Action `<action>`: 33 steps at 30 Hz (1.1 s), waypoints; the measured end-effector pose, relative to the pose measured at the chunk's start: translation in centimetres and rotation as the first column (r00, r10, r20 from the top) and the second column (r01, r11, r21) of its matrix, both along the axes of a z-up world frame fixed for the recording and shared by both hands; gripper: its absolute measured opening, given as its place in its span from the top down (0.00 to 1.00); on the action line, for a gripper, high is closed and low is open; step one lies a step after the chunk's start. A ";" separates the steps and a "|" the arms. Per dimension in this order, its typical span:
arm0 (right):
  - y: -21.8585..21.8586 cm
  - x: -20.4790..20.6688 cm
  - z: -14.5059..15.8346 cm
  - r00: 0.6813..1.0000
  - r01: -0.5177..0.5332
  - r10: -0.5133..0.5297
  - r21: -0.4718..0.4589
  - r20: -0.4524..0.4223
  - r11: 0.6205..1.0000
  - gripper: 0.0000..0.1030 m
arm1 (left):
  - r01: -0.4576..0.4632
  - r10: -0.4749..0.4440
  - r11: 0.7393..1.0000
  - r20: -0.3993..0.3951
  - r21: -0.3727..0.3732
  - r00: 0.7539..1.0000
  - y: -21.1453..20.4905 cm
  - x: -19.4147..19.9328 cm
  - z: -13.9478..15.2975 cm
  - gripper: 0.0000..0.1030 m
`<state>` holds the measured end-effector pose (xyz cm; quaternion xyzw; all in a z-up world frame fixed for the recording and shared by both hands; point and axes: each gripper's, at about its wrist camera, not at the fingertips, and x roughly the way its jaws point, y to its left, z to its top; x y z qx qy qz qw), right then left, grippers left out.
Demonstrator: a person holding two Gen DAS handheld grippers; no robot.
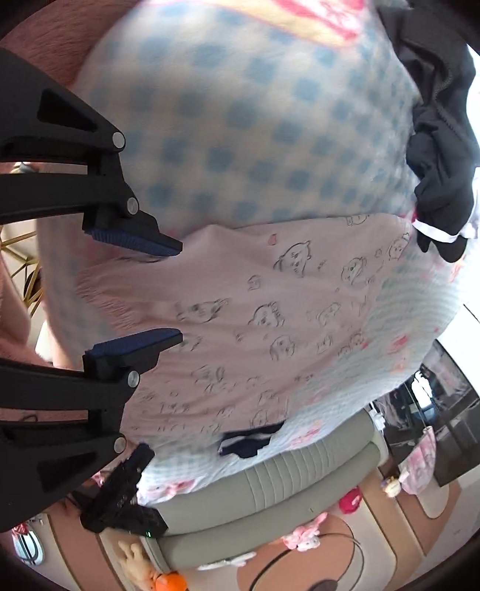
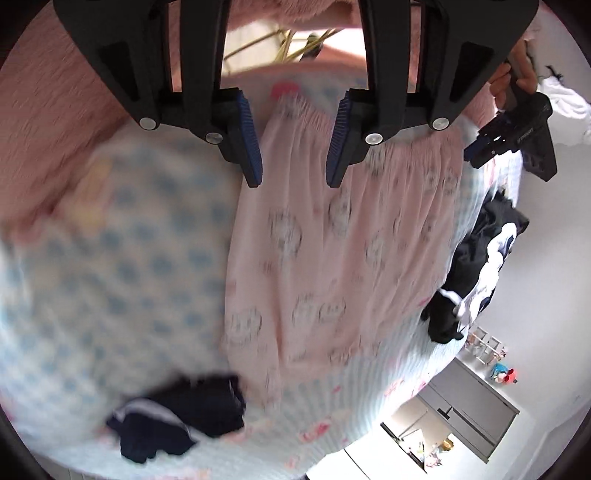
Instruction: Fold clothes
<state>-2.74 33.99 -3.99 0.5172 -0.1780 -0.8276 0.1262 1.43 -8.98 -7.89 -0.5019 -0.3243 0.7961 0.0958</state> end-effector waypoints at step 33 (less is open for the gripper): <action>-15.9 -21.9 -2.9 0.982 -0.189 0.189 0.140 0.013 0.972 0.60 | -0.065 0.060 0.967 -0.025 -0.245 0.998 -6.6 -22.3 -3.6 0.72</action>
